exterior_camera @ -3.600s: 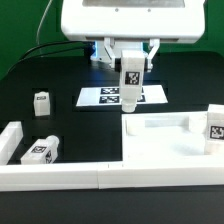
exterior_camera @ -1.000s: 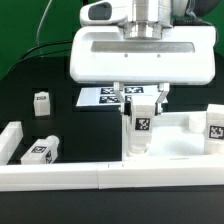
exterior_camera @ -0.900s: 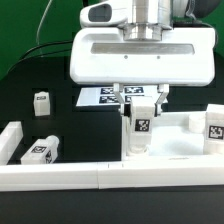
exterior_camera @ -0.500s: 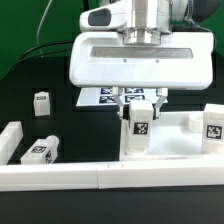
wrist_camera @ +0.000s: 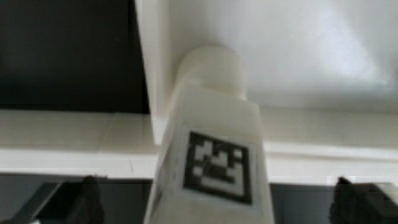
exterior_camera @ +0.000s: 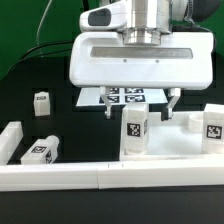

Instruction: Assemble square table

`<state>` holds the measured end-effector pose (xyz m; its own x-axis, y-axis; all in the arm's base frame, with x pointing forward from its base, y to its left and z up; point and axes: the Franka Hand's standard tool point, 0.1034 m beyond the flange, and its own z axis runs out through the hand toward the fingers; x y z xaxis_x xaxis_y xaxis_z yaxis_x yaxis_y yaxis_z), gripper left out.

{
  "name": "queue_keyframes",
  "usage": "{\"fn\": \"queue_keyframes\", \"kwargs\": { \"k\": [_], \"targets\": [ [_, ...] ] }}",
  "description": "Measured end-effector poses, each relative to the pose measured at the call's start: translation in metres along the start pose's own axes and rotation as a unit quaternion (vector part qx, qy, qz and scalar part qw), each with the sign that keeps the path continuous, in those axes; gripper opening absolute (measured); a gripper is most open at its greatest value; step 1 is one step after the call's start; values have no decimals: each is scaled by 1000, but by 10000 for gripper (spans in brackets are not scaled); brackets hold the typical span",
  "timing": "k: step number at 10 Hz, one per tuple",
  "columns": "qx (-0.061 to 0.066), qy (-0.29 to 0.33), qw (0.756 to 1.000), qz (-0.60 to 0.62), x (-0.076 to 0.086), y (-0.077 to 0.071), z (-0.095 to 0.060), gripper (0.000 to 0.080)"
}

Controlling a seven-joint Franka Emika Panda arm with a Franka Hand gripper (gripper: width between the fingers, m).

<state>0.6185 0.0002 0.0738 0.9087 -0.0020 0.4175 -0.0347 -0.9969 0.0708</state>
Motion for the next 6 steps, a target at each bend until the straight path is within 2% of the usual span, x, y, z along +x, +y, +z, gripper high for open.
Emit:
{"fn": "queue_keyframes", "kwargs": {
  "k": [1, 3, 4, 5, 6],
  "targets": [
    [5, -20, 1000, 1, 0, -2, 1, 645],
    [18, -75, 996, 43, 11, -5, 2, 649],
    [25, -138, 987, 72, 9, -10, 0, 649],
    [29, -170, 982, 75, 12, -7, -2, 649],
    [31, -201, 976, 80, 7, -1, 0, 649]
  ]
}}
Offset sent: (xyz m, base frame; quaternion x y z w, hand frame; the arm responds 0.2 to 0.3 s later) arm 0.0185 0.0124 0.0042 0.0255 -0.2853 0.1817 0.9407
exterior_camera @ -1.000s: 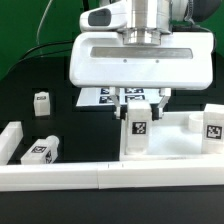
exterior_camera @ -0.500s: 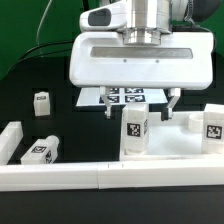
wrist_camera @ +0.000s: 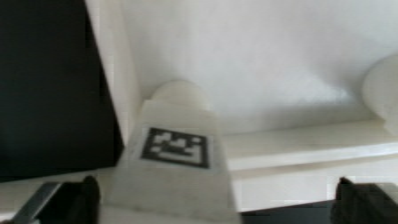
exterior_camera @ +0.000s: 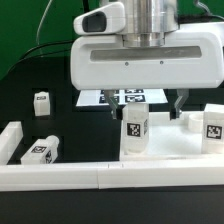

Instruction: Assemble square table

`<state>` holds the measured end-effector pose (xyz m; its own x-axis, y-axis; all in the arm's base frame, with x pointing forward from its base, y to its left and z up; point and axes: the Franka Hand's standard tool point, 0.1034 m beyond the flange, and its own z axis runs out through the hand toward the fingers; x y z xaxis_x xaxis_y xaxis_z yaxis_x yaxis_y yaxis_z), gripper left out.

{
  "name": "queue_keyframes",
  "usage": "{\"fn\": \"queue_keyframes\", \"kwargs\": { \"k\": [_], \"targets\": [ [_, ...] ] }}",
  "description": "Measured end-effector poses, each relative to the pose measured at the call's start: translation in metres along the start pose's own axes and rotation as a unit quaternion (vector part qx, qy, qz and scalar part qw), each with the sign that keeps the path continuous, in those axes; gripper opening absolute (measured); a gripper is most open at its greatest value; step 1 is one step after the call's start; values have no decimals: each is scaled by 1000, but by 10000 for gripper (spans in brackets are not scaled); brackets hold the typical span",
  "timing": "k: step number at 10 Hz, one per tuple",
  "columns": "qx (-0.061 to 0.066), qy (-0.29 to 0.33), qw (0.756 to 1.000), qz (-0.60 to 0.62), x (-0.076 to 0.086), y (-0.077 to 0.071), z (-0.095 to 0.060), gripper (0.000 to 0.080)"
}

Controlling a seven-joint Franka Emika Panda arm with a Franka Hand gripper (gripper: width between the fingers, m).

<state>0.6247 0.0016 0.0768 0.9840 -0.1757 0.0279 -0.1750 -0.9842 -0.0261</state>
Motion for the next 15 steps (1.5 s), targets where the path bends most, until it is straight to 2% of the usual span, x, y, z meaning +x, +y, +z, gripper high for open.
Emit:
{"fn": "queue_keyframes", "kwargs": {
  "k": [1, 2, 4, 6, 7, 8, 10, 12, 13, 14, 15],
  "targets": [
    [2, -39, 999, 3, -2, 2, -1, 649],
    [2, -37, 999, 2, 6, 2, -2, 649],
    [1, -29, 1000, -3, 7, 3, -1, 649],
    [1, -29, 999, 38, 7, 3, -1, 401],
    [0, -30, 997, 77, 7, 2, 0, 401],
    [-1, -30, 994, 107, 7, 2, 0, 284],
    [-3, -29, 986, 163, 7, 2, 0, 284],
    [-7, -24, 948, 318, 7, 2, 0, 284],
    [-1, -28, 924, 382, 7, 3, 1, 284],
    [18, -38, 893, 449, 7, 5, 1, 284],
    [29, -43, 861, 506, 8, 5, 1, 284]
  ]
}}
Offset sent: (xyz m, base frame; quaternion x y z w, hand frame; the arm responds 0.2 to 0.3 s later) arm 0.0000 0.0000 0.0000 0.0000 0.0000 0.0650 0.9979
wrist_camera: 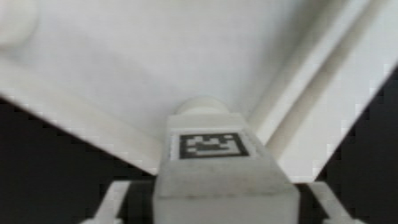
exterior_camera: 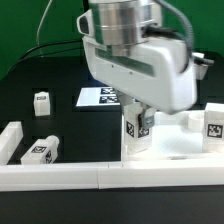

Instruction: Assemble square table

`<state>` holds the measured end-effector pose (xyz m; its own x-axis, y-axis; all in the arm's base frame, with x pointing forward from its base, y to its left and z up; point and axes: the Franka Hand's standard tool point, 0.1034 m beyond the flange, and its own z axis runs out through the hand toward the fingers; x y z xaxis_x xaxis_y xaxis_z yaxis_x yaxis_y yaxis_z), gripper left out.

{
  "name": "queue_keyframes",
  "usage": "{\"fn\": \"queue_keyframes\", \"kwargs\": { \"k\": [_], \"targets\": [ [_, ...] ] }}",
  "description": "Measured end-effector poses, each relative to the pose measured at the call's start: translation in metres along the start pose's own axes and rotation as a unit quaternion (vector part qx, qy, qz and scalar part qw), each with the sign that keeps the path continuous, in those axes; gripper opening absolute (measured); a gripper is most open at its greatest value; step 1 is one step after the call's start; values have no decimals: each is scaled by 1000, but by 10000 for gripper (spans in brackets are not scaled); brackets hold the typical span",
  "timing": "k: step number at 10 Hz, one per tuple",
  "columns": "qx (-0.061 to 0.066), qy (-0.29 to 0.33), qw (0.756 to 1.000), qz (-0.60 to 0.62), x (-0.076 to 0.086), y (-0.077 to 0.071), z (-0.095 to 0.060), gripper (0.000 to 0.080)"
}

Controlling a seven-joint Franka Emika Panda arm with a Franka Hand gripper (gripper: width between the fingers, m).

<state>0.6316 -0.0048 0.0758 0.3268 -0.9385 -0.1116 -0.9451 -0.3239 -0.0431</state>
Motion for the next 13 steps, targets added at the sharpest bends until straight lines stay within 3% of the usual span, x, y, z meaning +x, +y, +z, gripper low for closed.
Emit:
{"fn": "queue_keyframes", "kwargs": {
  "k": [2, 4, 5, 6, 7, 9, 13],
  "targets": [
    [13, -7, 995, 96, -1, -1, 1, 284],
    [14, -6, 993, 119, 0, -1, 1, 292],
    [13, -6, 994, 113, -1, -1, 1, 484],
    [13, -3, 997, 72, -1, -1, 2, 484],
    [18, 5, 1000, -16, -6, -2, 6, 625],
    [19, 8, 982, -185, -11, 0, 8, 646],
    [14, 14, 946, -324, -9, 1, 8, 649]
  ]
}}
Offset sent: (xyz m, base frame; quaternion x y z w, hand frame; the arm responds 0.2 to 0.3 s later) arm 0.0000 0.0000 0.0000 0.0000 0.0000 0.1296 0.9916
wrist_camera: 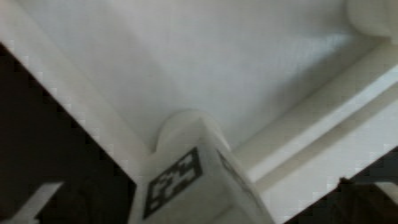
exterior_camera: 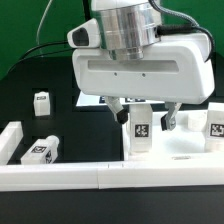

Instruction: Assemble square table

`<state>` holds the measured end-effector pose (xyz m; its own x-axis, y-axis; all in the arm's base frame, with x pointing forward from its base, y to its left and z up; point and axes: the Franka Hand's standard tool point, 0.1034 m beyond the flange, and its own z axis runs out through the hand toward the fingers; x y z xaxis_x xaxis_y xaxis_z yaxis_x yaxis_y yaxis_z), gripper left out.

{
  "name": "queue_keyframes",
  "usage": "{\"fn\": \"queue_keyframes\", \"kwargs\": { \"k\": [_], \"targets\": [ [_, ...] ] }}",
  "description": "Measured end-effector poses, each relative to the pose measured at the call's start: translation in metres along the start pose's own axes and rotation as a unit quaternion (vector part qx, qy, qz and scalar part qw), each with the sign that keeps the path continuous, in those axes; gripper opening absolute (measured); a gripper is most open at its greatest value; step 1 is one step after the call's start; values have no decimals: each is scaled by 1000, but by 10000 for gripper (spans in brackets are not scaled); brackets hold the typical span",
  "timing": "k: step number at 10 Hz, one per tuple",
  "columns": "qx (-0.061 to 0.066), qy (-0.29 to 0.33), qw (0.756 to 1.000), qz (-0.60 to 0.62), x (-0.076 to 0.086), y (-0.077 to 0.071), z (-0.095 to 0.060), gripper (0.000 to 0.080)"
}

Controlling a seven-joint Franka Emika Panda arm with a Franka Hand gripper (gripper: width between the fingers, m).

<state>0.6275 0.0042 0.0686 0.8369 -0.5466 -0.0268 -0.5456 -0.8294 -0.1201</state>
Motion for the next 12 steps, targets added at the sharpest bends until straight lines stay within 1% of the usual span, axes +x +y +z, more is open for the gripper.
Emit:
{"fn": "queue_keyframes", "kwargs": {
  "k": [1, 2, 3, 4, 5, 6, 8, 9, 10, 11, 12],
  "targets": [
    [-6, 23, 989, -149, 3, -2, -10, 649],
    [-6, 47, 983, -180, 1, 0, -13, 649],
    [-7, 40, 983, -176, -2, 3, -11, 628],
    [-7, 41, 985, -165, -1, 3, -10, 628],
    [-5, 41, 989, -142, -1, 3, -10, 499],
    [-3, 41, 994, -106, -1, 3, -10, 299],
    [-1, 41, 998, -45, -1, 4, -10, 286],
    [1, 40, 999, 15, -1, 4, -9, 286],
    [-1, 37, 994, 98, -1, 2, -9, 286],
    [-4, 32, 983, 178, 1, 1, -8, 286],
    [4, 21, 963, 269, 3, 1, -10, 286]
  ]
}}
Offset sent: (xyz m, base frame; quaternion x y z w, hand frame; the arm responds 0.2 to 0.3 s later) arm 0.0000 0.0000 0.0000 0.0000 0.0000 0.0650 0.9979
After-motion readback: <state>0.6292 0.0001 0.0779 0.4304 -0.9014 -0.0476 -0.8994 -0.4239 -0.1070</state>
